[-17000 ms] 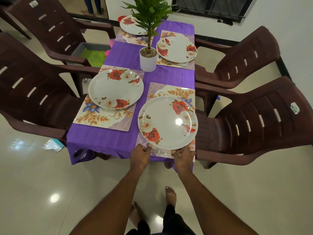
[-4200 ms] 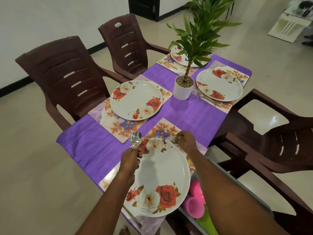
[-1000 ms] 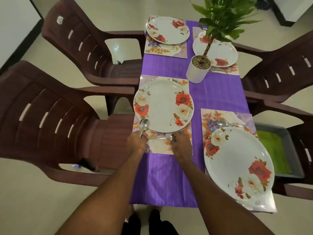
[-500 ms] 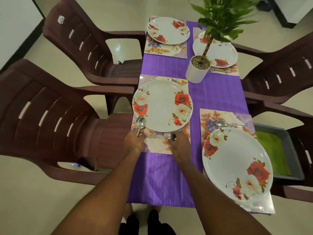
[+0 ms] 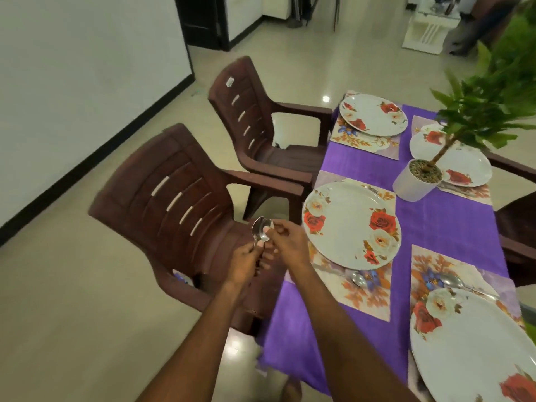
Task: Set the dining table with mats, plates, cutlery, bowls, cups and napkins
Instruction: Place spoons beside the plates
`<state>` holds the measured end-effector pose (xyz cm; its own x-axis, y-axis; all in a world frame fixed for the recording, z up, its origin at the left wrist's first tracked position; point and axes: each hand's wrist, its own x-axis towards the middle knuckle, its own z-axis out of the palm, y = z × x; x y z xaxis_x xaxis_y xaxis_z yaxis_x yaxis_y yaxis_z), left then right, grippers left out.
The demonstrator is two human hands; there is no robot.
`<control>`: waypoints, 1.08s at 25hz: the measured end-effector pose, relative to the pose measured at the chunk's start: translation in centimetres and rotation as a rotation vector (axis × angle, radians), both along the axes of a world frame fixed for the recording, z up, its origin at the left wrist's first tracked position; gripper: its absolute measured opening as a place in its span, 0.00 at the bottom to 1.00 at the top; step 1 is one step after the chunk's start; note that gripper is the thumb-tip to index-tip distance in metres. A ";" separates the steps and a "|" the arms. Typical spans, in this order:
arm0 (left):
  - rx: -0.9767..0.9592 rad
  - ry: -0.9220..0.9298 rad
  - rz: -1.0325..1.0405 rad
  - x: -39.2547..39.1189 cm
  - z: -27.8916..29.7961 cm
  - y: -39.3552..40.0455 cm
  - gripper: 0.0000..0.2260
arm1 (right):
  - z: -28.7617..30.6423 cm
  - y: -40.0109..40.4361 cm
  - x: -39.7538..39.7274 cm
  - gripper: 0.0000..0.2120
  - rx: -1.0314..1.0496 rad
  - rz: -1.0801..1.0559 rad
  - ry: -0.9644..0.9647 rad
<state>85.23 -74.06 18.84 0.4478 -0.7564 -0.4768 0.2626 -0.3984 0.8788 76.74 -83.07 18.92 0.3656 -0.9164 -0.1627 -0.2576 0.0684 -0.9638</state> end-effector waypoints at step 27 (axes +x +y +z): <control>-0.071 -0.508 0.351 71.7 9.9 14.5 0.05 | 8.7 7.4 68.6 0.12 0.392 0.157 -0.550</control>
<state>156.91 -59.58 28.77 0.8334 -0.5449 -0.0928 -0.0908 -0.3005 0.9495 145.33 -75.63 27.66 0.6132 -0.7574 -0.2244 0.2257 0.4401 -0.8691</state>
